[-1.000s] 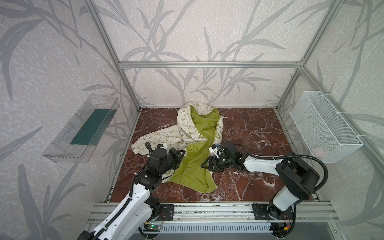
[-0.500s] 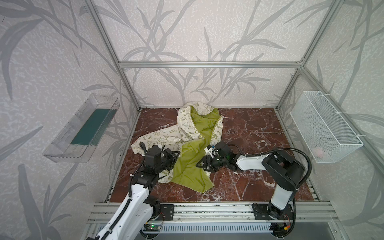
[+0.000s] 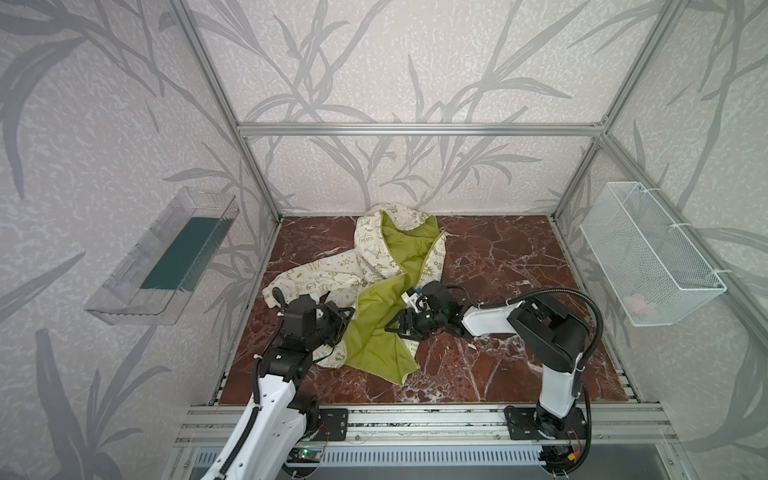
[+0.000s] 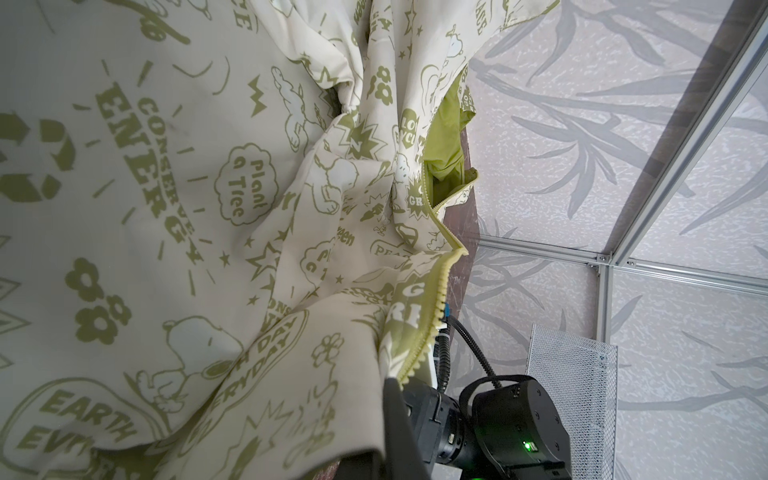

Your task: Zip up the jacket

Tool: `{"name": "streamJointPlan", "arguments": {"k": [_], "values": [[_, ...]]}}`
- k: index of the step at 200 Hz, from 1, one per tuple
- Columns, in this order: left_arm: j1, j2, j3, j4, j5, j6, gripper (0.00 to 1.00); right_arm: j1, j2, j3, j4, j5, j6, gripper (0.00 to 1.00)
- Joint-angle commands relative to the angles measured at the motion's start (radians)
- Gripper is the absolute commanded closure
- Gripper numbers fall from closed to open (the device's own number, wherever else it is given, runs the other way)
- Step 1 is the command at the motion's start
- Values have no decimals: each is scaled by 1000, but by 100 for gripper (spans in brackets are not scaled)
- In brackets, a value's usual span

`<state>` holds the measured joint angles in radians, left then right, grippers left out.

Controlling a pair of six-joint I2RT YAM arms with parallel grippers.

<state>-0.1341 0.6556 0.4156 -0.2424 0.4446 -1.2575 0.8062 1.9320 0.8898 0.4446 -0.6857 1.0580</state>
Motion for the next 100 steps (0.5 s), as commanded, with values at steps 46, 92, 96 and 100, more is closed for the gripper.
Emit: {"name": "streamJointPlan", "arguments": {"k": [46, 92, 96, 100], "values": [[19, -23, -27, -52, 14, 34, 100, -71, 16, -20, -11, 33, -37, 34], [18, -18, -46, -34, 24, 39, 100, -157, -38, -30, -109, 15, -129, 34], [16, -16, -46, -32, 25, 39, 100, -163, -41, -27, -120, 12, -139, 34], [16, -14, -50, -29, 25, 39, 100, -173, -44, -24, -131, 7, -148, 34]]}}
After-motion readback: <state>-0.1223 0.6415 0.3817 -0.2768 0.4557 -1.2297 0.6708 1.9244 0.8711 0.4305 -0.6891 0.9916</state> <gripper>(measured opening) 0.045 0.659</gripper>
